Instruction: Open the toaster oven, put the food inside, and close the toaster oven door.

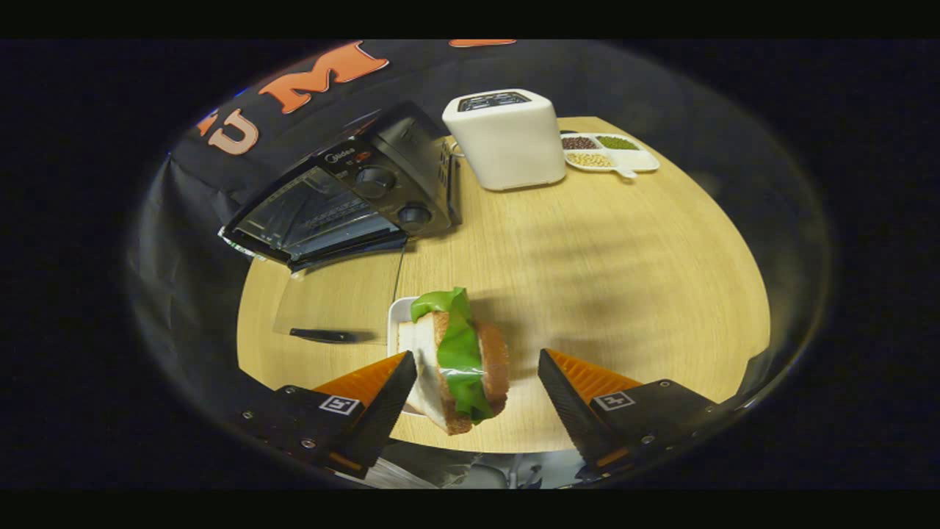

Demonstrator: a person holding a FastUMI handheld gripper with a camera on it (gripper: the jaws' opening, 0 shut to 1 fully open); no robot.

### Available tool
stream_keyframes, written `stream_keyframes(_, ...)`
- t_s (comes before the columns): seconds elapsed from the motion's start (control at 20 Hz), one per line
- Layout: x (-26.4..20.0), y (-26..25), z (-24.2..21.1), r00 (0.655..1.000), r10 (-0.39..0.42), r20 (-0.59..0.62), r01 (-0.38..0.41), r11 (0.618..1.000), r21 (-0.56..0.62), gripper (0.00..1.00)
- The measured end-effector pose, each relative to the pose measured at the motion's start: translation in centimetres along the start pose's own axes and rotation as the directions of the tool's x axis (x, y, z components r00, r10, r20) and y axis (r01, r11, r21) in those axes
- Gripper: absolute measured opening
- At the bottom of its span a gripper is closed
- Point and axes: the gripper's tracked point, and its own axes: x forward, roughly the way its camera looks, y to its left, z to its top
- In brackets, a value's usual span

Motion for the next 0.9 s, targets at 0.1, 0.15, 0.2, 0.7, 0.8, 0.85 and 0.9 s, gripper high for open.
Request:
stream_keyframes(0.1,0.6,0.6,-0.5,0.999,0.031,-0.045,-0.030,1.000,0.006,0.97)
stream_keyframes(0.15,0.8,0.7,-0.5,0.998,0.030,-0.052,-0.030,1.000,0.000,0.94)
stream_keyframes(0.2,1.0,0.9,-0.5,0.998,0.033,-0.058,-0.033,0.999,0.000,0.79)
stream_keyframes(0.7,-2.3,3.7,1.4,0.997,0.059,0.042,-0.061,0.997,0.052,0.33)
stream_keyframes(0.8,-3.6,4.6,2.3,0.995,0.064,0.081,-0.068,0.997,0.046,0.33)
stream_keyframes(0.85,-4.2,5.4,2.8,0.992,0.072,0.101,-0.077,0.996,0.046,0.33)
stream_keyframes(0.9,-4.7,6.1,3.2,0.989,0.080,0.127,-0.087,0.995,0.050,0.33)
